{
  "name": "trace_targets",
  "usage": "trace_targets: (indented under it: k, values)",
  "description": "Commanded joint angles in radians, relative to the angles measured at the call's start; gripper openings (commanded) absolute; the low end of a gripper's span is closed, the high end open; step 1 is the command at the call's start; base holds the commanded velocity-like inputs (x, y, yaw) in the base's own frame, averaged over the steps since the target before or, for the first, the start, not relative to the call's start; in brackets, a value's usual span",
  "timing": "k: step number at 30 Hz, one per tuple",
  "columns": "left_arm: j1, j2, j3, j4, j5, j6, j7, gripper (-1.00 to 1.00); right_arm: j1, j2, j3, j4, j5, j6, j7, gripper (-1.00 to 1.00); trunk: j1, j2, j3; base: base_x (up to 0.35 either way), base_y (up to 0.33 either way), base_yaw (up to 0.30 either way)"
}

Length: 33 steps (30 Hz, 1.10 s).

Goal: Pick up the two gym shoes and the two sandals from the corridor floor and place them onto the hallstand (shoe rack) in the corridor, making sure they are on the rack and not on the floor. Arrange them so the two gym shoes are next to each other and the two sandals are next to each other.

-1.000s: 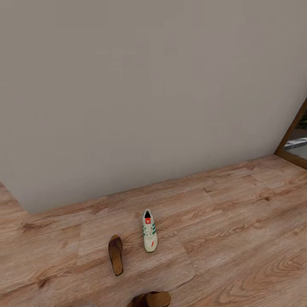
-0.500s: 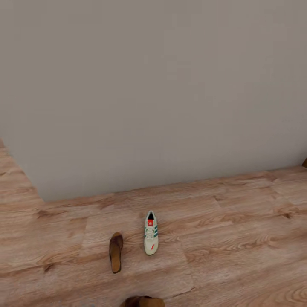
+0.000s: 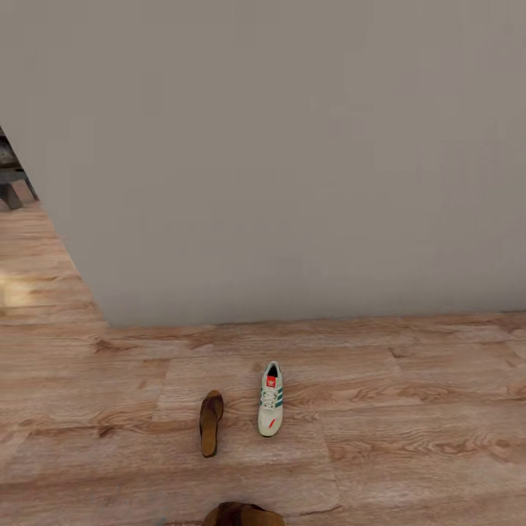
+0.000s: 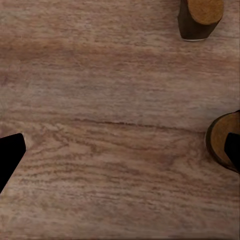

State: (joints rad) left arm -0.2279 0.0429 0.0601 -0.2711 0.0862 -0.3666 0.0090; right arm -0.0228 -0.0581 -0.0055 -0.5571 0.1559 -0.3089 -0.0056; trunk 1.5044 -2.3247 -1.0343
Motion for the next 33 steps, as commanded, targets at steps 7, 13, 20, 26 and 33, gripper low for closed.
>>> trace_targets:
  k: [7, 13, 20, 26, 33]
  values:
    - [-0.001, 0.0, -0.002, 0.001, 0.009, -0.003, -0.001, 1.0, 0.0, 0.0, -0.001, 0.0, 0.007, -0.003, -0.001, 1.0, 0.0, 0.0, -0.001, 0.0, -0.005, 0.277]
    - [-0.001, 0.0, -0.002, 0.001, 0.009, -0.003, -0.001, 1.0, 0.001, 0.0, -0.001, 0.0, 0.007, -0.003, -0.001, 1.0, 0.0, 0.0, -0.001, 0.0, -0.001, 0.277]
    - [-0.001, 0.0, -0.002, 0.001, 0.009, -0.003, -0.001, 1.0, 0.0, 0.0, -0.001, 0.0, 0.007, -0.003, -0.001, 1.0, 0.0, 0.0, -0.001, 0.0, -0.014, 0.277]
    - [-0.001, 0.0, -0.002, 0.001, 0.009, -0.003, -0.001, 1.0, 0.0, 0.0, -0.001, 0.0, 0.007, -0.003, -0.001, 1.0, 0.0, 0.0, -0.001, 0.0, -0.175, 0.277]
    - [-0.001, 0.0, -0.002, 0.001, 0.009, -0.003, -0.001, 1.0, 0.001, 0.0, -0.001, 0.0, 0.007, -0.003, -0.001, 1.0, 0.0, 0.0, -0.001, 0.0, -0.257, 0.277]
